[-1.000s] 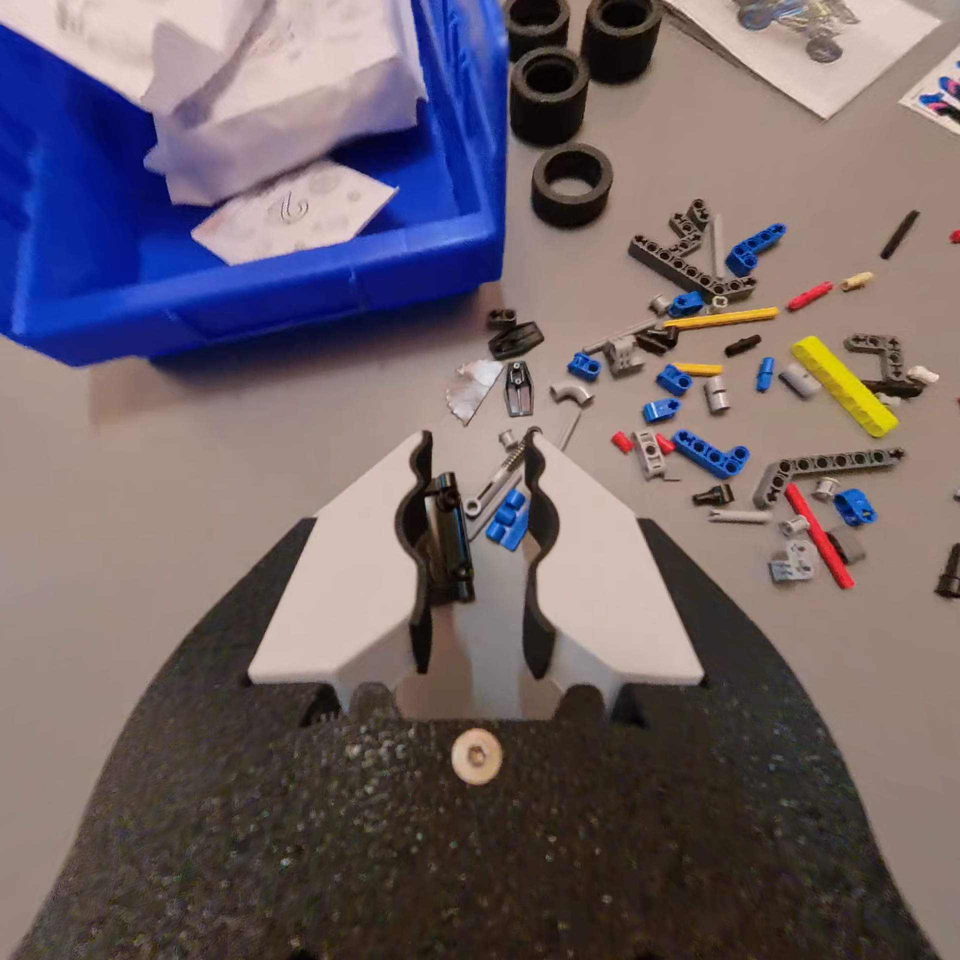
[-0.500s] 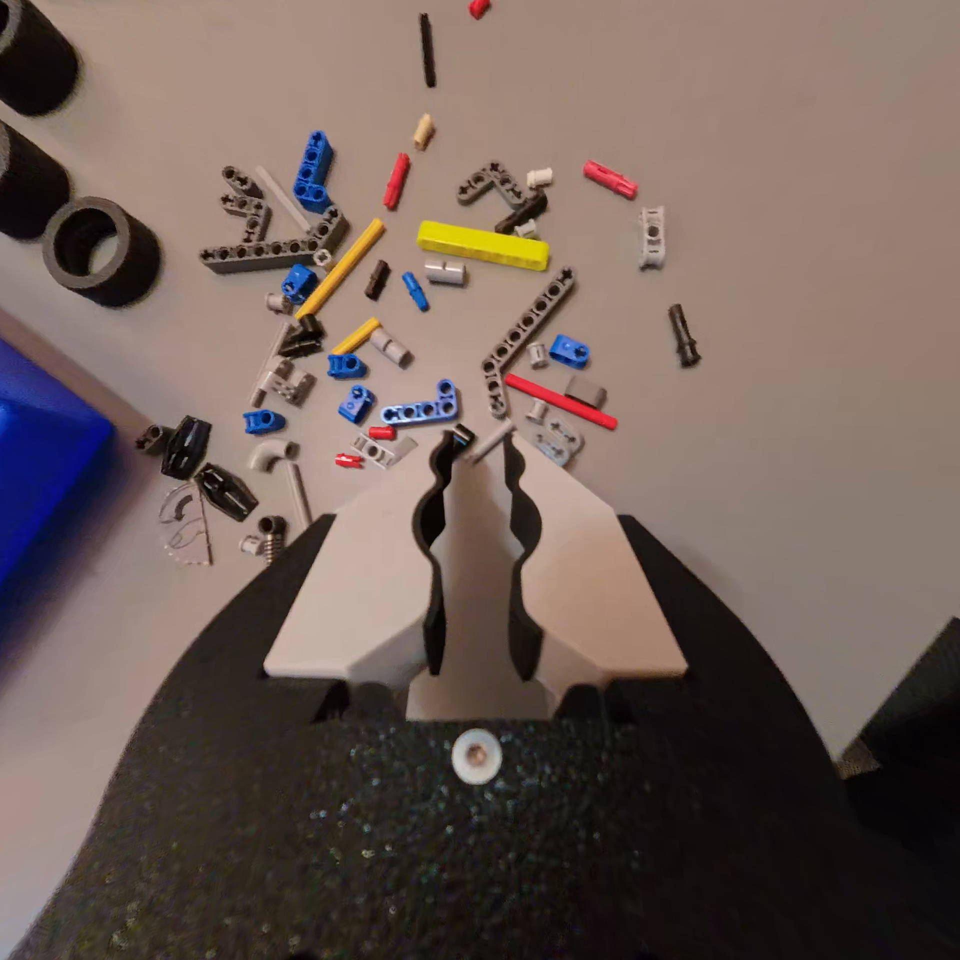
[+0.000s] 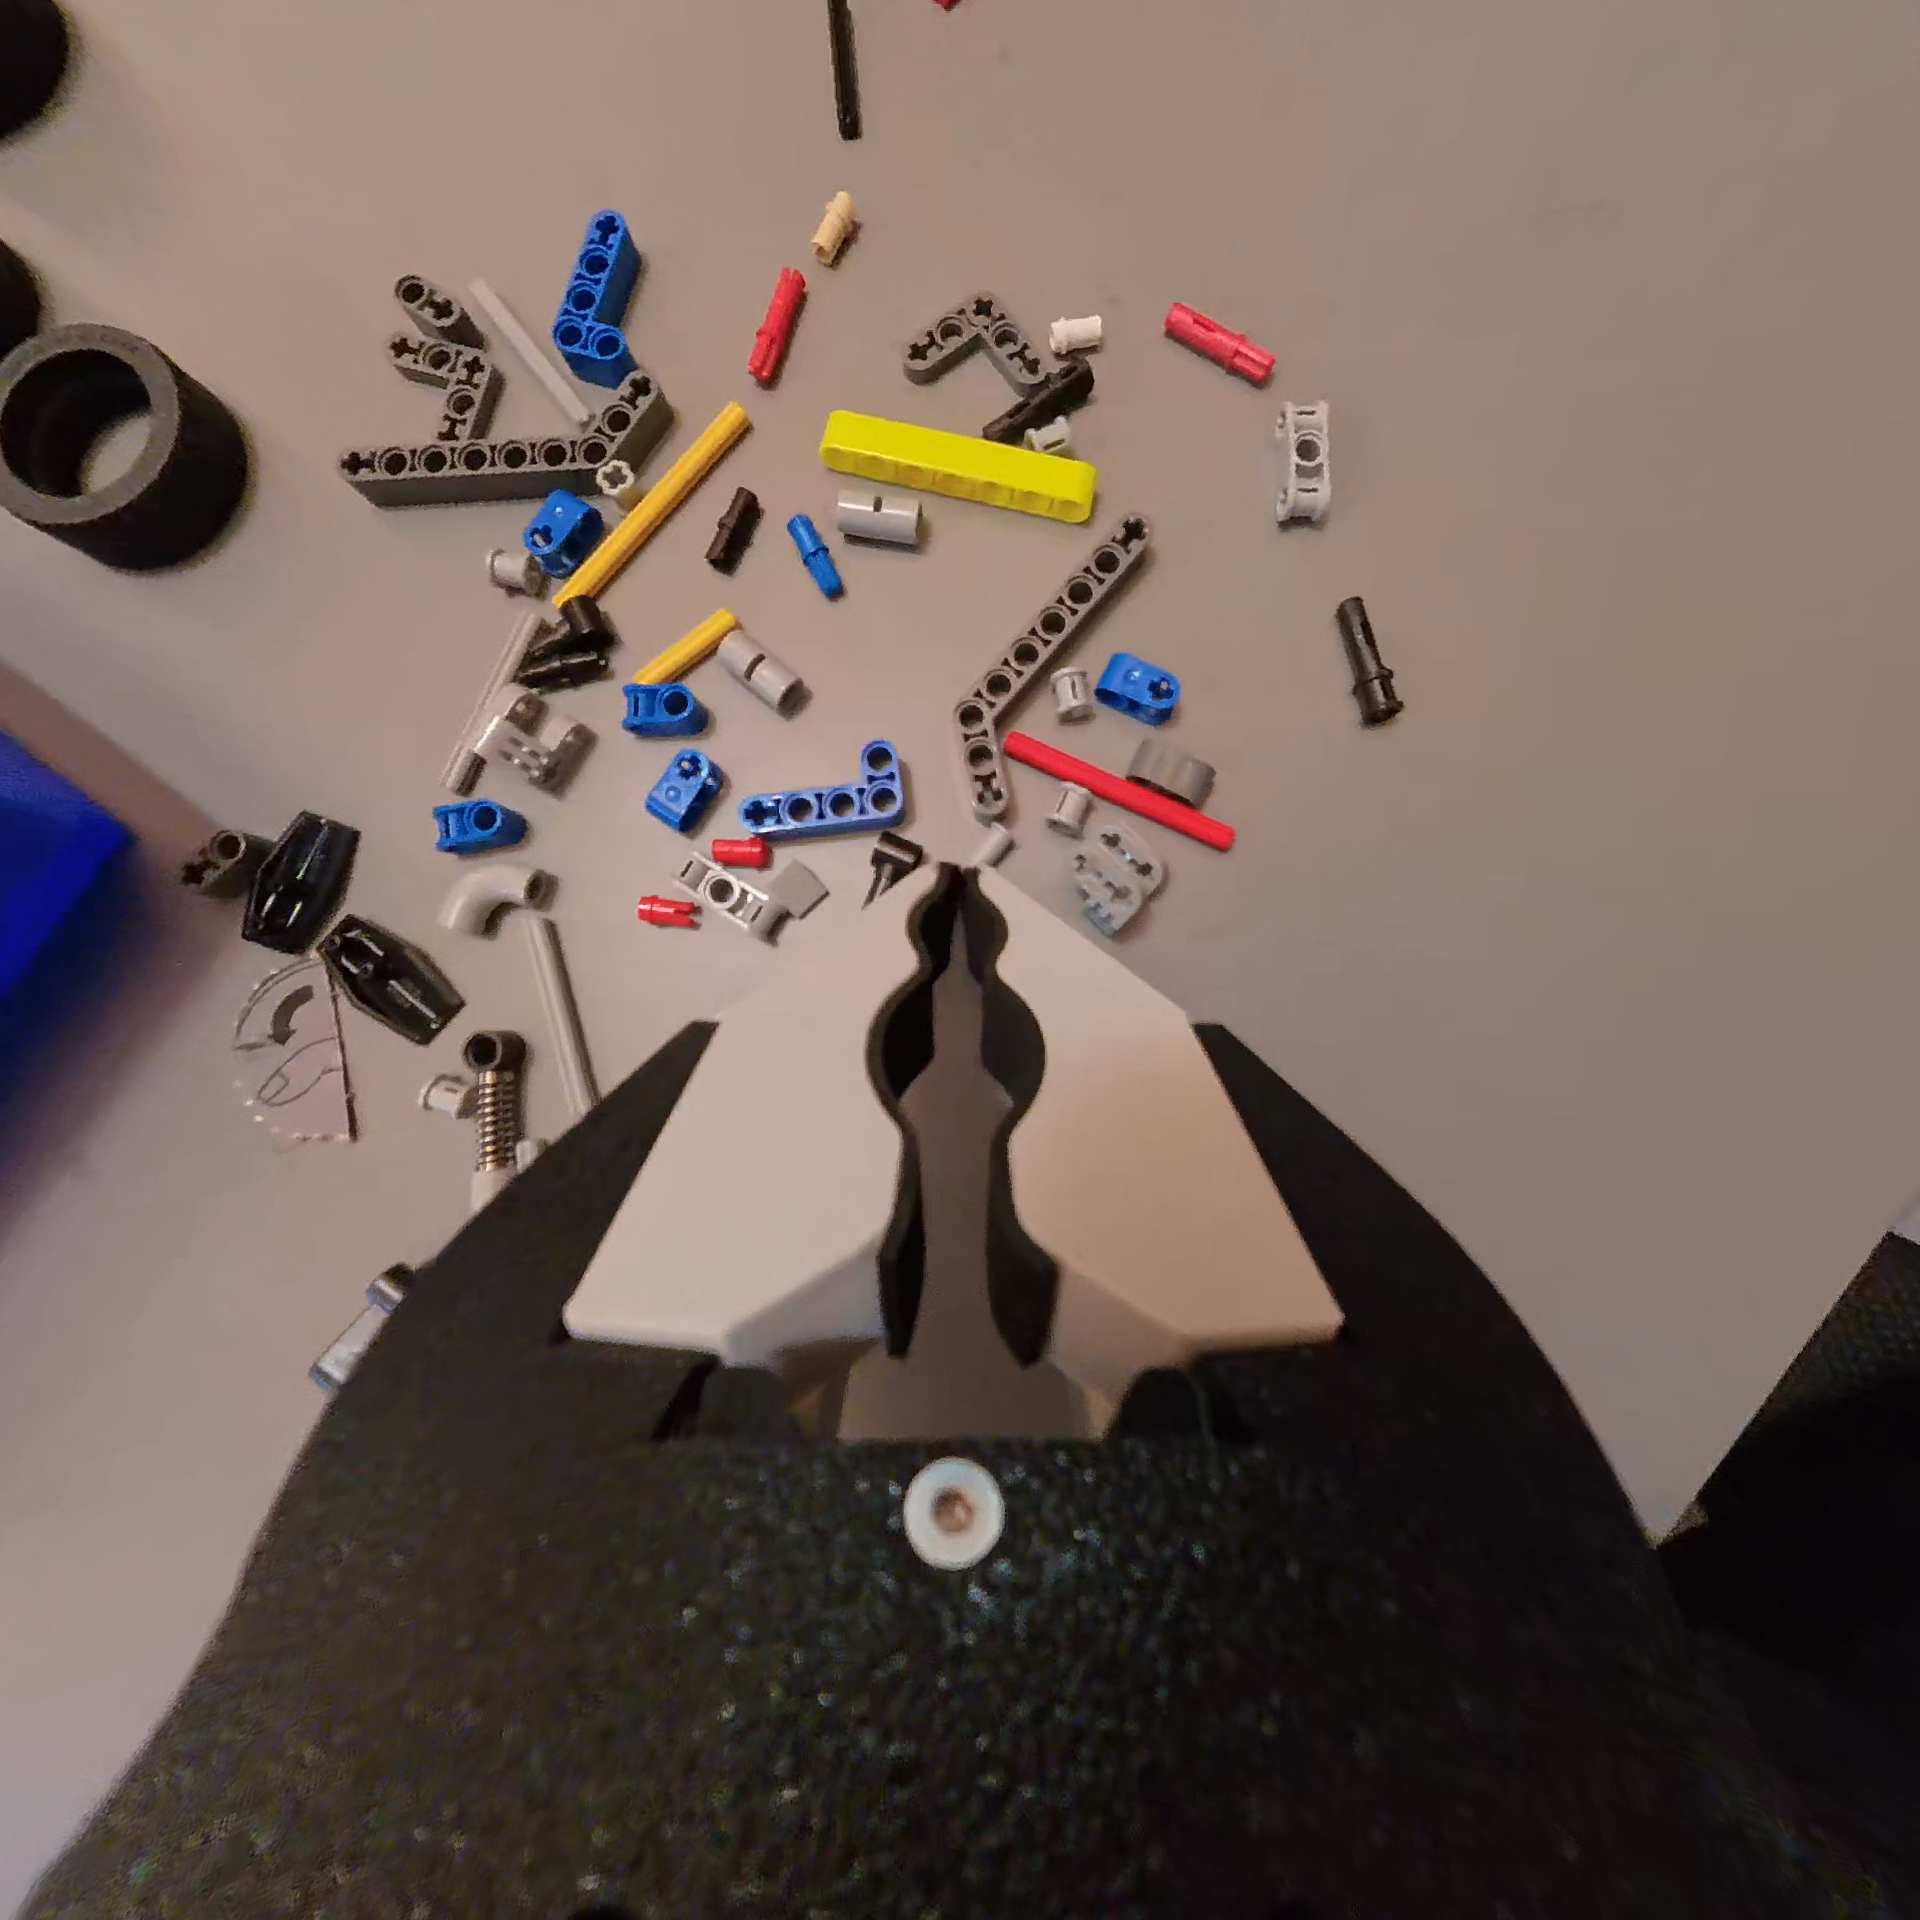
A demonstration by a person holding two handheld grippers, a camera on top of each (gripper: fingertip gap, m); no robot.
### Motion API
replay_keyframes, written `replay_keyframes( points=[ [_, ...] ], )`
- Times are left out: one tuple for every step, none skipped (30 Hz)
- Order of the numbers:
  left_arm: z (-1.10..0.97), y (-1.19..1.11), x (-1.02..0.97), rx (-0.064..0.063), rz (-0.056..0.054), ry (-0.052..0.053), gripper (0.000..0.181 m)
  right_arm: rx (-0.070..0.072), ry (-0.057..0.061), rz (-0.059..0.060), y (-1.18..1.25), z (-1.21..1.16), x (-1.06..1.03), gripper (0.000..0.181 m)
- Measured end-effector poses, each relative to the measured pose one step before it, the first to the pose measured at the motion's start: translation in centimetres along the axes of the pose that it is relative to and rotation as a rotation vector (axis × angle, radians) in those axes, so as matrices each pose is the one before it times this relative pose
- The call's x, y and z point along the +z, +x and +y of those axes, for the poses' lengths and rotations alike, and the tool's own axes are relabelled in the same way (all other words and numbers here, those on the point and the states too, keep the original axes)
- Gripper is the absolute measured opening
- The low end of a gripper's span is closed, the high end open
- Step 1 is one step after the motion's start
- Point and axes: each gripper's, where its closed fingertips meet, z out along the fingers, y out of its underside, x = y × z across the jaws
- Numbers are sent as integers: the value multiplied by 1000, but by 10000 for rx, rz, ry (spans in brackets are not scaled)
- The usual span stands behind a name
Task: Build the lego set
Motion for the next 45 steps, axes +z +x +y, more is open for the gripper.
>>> replay_keyframes(
  points=[
    [87, 15, -10, 162, -66, -106, 2, 9, -1, -4, 1, 6, -3, 22],
    [134, -57, -48, 220, -139, -170, 3, 7, -1, 1, 6, -8, -3, 22],
    [13, -53, -104, 199, -144, -98, 3, -12, 1, 14, 5, -5, 0, 22],
    [-177, -30, -137, 107, -89, 36, 4, -31, 3, 24, -8, 0, -1, 22],
    [-286, 76, -133, 11, 13, 106, 6, -29, 4, 25, 2, -10, -3, 22],
    [-310, 157, -93, -5, 79, 122, 6, -22, 2, 19, 1, -3, -7, 22],
    [-241, 35, -1, 30, 2, 73, 6, -16, 1, 12, -4, 4, 2, 22],
    [-54, -115, 35, 46, -93, -31, 6, -5, 1, 3, -2, 1, -3, 22],
    [77, -60, 47, 29, -52, -95, 6, 6, -1, -5, 0, -8, -3, 22],
    [94, -20, 48, 22, -13, -59, 7, 7, -1, -3, 0, -1, 3, 22],
    [33, -198, 42, 19, -114, -6, 7, -7, 1, 6, 5, 1, -3, 22],
    [31, -326, 55, -21, -173, -8, 7, -24, 2, 14, -18, -1, 2, 22],
    [91, -162, 96, -61, -61, -54, 8, -21, 2, 10, -2, -4, -4, 21],
    [182, -6, 134, -37, 18, -103, 9, -6, 0, 0, -14, 3, -8, 21],
    [114, -49, 134, 11, -30, -58, 9, 14, -1, -13, -1, -3, 11, 21],
    [-58, 55, 37, 31, 30, 36, 8, 30, -3, -23, -1, 10, 4, 22],
    [-60, 163, -4, 1, 102, 18, 8, 26, -3, -17, 12, 1, -2, 22],
    [-12, 30, 24, -3, 15, -14, 7, 7, 0, -2, 1, -1, 4, 22],
    [-18, -70, 25, 26, -48, -6, 7, -15, 2, 13, -4, 4, 3, 22],
    [-3, -55, 16, 32, -48, -25, 6, -29, 3, 23, 0, -10, -4, 22],
    [3, -28, 12, 49, -39, -42, 6, -26, 3, 23, 1, -3, -11, 22],
    [-14, 59, -3, 93, 0, -33, 7, -18, 2, 19, 3, -4, 9, 22],
    [-39, 43, 17, 127, -19, -21, 8, -18, 3, 22, 2, -4, -7, 22],
    [4, -59, 12, 86, -77, -45, 8, -22, 2, 18, 1, -4, -8, 22],
    [-1, -42, 7, 15, -38, -42, 8, -18, 2, 15, 1, 3, 2, 22],
    [-31, 54, -2, 3, 25, -20, 9, -14, 1, 11, -5, -4, -5, 22],
    [16, -19, -36, 31, -32, -38, 10, -18, 1, 11, -8, -10, 2, 22],
    [58, -93, -101, 32, -93, -54, 10, -17, 1, 6, -12, 3, 2, 21],
    [12, -70, -195, 6, -71, -20, 11, -12, 1, 4, -8, -4, -1, 21],
    [-77, -42, -272, -17, -54, 51, 11, -11, 1, 8, 0, 2, -7, 21],
    [-107, 4, -321, -48, -23, 91, 11, -15, 1, 9, -1, 2, 6, 21],
    [-16, 57, -318, -89, 31, 64, 11, -25, 2, 9, -14, -10, -2, 21],
    [148, 97, -275, -116, 56, -9, 11, -21, 1, 4, -21, 5, -2, 21],
    [359, 68, -180, -131, 55, -100, 11, -1, -1, -14, -22, -5, 6, 20],
    [547, 69, -53, -125, 65, -187, 11, 23, -3, -29, -2, 3, -2, 20],
    [554, 78, 51, -81, 74, -196, 11, 46, -5, -43, -11, 8, 15, 20],
    [338, 15, 112, -20, 45, -102, 11, 60, -6, -49, 7, 11, 6, 20],
    [38, -82, 110, 13, -19, 28, 11, 57, -5, -41, 8, 4, 9, 20],
    [-220, -101, 65, 5, -26, 124, 11, 37, -3, -21, 22, 5, -1, 21],
    [-375, -56, 43, 11, -3, 174, 11, 12, -1, -2, 11, 4, 1, 21],
    [-422, -52, 87, 49, -15, 195, 11, -10, 1, 14, 4, -5, 0, 21],
    [-342, 30, 154, 54, 41, 158, 10, -23, 3, 21, -5, 5, -4, 21],
    [-138, 165, 233, 16, 135, 53, 9, -28, 4, 24, 1, -10, -4, 21],
    [60, 112, 263, 6, 98, -56, 10, -20, 2, 17, 6, -5, -4, 21],
    [181, -63, 256, 16, -15, -121, 10, -5, 0, 5, 1, 1, -4, 21]
  ],
)
